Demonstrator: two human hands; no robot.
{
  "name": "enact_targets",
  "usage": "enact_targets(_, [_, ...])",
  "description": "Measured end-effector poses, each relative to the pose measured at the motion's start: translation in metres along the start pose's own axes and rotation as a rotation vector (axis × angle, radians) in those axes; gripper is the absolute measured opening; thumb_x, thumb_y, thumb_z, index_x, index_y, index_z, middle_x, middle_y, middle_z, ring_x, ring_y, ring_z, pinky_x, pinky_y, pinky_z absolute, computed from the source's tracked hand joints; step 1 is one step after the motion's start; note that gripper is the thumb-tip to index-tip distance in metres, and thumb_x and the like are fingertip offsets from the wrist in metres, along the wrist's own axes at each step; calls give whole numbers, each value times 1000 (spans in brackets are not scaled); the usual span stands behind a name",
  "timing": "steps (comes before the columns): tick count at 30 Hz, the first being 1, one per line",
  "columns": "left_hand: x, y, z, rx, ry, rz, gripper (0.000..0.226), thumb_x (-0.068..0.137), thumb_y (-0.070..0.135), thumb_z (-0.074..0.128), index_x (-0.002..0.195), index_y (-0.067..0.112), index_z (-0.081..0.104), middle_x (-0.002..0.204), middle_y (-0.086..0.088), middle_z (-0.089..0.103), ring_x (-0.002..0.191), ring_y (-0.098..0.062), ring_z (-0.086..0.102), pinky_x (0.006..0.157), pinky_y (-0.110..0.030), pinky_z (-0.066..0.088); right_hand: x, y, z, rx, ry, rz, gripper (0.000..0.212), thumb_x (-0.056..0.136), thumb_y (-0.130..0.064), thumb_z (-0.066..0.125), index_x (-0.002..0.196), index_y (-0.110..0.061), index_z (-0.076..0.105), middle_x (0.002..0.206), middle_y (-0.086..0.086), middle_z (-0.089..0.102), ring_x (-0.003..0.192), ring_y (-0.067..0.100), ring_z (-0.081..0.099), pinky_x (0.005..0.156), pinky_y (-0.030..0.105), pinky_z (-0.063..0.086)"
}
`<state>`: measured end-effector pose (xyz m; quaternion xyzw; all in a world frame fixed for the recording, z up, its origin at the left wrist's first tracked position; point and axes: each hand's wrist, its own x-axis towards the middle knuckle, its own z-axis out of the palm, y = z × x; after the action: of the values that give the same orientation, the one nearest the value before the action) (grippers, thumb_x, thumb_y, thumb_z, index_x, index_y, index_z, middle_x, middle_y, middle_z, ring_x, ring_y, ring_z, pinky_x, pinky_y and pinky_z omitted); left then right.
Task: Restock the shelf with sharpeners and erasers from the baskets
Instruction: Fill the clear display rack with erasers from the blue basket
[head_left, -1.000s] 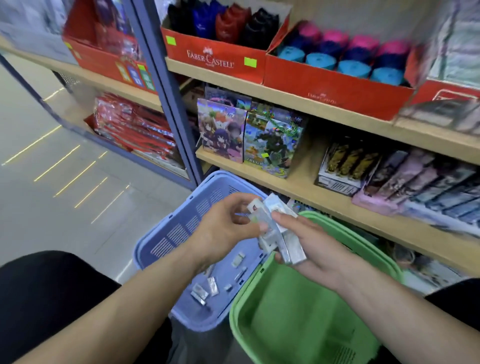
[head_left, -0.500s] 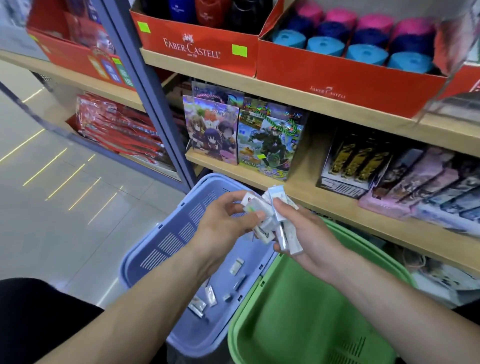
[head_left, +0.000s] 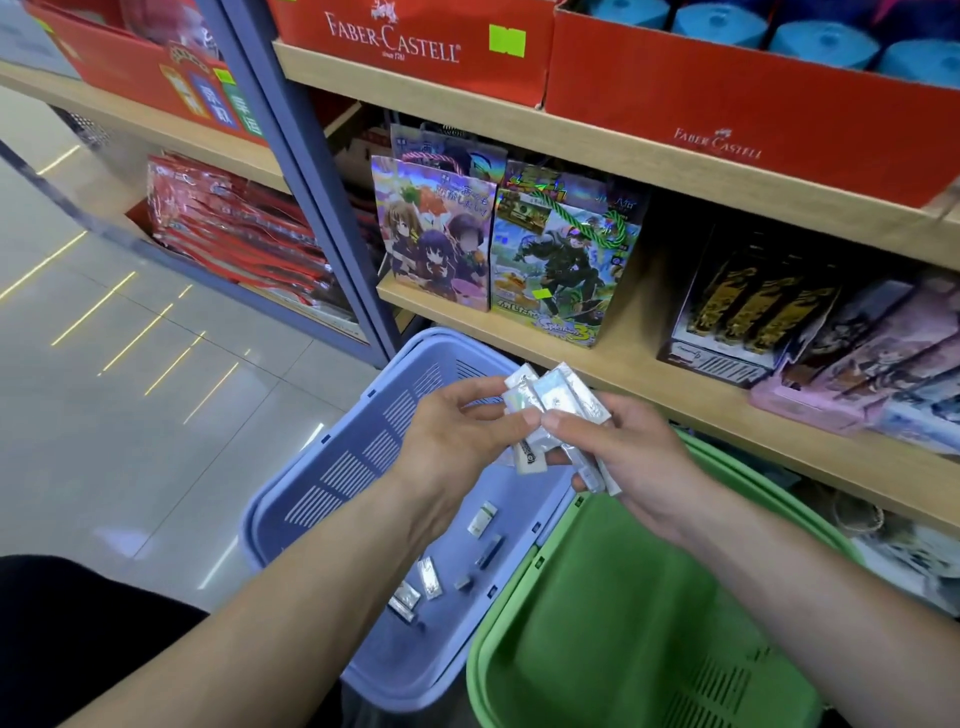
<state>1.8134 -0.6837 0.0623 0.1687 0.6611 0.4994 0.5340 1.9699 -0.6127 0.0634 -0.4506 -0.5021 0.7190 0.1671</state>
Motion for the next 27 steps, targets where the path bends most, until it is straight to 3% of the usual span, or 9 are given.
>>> enact_targets(4, [-1,0,1,-38,-14,0,51,73,12,90,118,16,67,112,-15,73,90,-22,72,78,-30,53,1,0,1,41,23,11,21,87,-20,75,108,-16,74,98,10,78,90,29,76,54,26,47])
enact_targets(8, [-4,2,2,-129,-107,22,42,86,-9,71,124,8,63,108,-14,76,90,-30,74,79,-39,61,1,-1,2,115,59,-1,21,90,-17,72,110,-11,73,99,14,77,90,33,75,50,24,46])
enact_targets(11, [-4,3,0,-103,-118,39,42,87,-10,70,123,11,64,107,-9,77,87,-28,74,74,-38,63,-1,-1,5,145,70,3,19,91,-17,70,109,-12,73,99,12,78,89,32,75,51,25,45])
enact_targets(14, [-4,2,-1,-73,-87,46,40,86,-6,73,122,11,65,100,-9,78,90,-32,73,90,-47,59,0,-2,8,161,90,6,14,91,-16,70,104,-12,73,95,10,78,84,27,75,49,24,47])
enact_targets(17, [-3,1,0,-123,-21,41,34,89,-6,70,122,1,65,100,-14,77,92,-33,73,95,-46,56,2,-2,5,169,132,2,9,91,-15,71,99,-13,73,93,9,78,81,25,76,47,24,48])
enact_targets(23, [-3,2,-2,-219,12,23,21,101,3,58,118,13,65,99,-4,76,79,-20,74,68,-32,62,3,2,9,138,96,-11,13,92,-16,70,104,-14,73,90,7,78,74,19,75,50,24,51])
enact_targets(27, [-1,1,2,-281,-21,0,26,100,10,61,126,9,60,108,-12,75,85,-23,74,67,-27,59,5,3,11,130,101,-25,15,92,-17,71,106,-14,73,88,7,78,71,19,74,52,26,53])
